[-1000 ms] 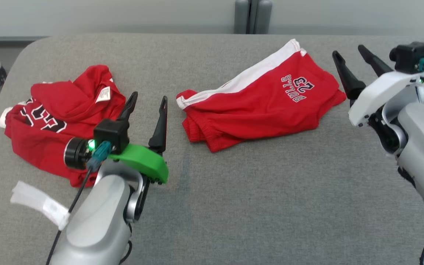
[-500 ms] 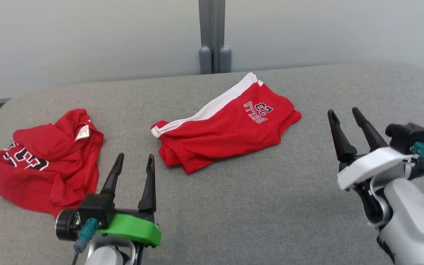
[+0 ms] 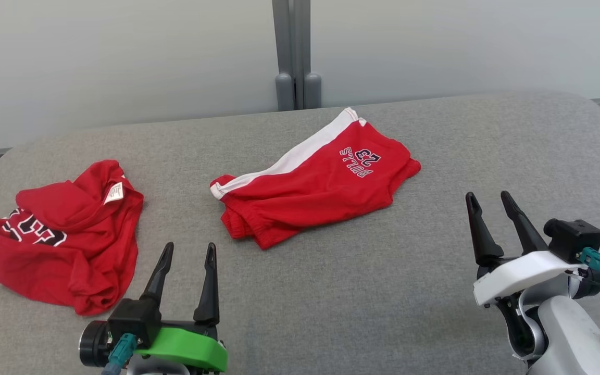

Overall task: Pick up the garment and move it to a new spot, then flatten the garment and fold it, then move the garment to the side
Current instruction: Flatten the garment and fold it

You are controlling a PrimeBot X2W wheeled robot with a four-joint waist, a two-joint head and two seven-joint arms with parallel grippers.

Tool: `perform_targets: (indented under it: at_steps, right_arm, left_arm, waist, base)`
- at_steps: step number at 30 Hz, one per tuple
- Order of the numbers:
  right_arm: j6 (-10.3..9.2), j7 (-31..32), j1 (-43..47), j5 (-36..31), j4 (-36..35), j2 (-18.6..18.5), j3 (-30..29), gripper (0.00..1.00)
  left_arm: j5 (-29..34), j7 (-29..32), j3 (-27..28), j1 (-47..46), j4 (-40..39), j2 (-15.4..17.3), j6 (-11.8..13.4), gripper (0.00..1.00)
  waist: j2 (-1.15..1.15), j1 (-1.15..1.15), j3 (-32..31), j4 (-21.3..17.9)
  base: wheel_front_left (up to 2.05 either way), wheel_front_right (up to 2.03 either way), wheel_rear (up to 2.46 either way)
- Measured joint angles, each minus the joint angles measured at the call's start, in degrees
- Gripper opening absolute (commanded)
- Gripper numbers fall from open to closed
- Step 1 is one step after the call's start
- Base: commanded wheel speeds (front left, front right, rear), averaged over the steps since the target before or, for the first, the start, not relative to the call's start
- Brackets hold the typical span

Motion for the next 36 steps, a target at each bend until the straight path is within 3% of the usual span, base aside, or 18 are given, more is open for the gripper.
perform_targets:
  at_steps: [5,17,24,30,36]
  right_arm:
    - [0.0,3.5,-0.3,3.4,2.8,1.1,-2.0,1.0]
    - [-0.02,17.7,-11.6,23.4,14.9,4.5,-13.8,1.0]
    - [-0.02,21.1,-18.7,26.8,24.3,3.8,-19.4,1.0]
    - [-0.02,20.8,-23.6,25.9,33.4,1.6,-22.5,1.0]
    - [-0.01,19.9,-27.7,24.7,38.1,-0.6,-23.3,1.0]
  left_arm:
    - [-1.2,0.0,-2.0,-0.5,0.8,-0.1,0.2,1.0]
    - [-2.5,0.0,-4.8,-4.4,1.7,-0.1,1.3,1.0]
    - [-2.7,0.0,-5.5,-6.3,1.9,-0.1,2.0,1.0]
    - [-3.8,0.0,-6.7,-7.5,1.4,-0.1,2.7,1.0]
    - [-4.2,0.0,-7.7,-7.8,1.1,-0.1,3.2,1.0]
  waist:
    - [0.0,0.0,1.0,2.0]
    - [0.0,0.0,6.0,9.6]
    - [0.0,0.0,9.1,14.7]
    - [0.0,0.0,11.7,18.8]
    - [0.0,0.0,14.0,21.6]
  base:
    - [0.0,0.0,0.0]
    - [0.0,0.0,0.0]
    - [0.0,0.0,0.0]
    - [0.0,0.0,0.0]
    - [0.0,0.0,0.0]
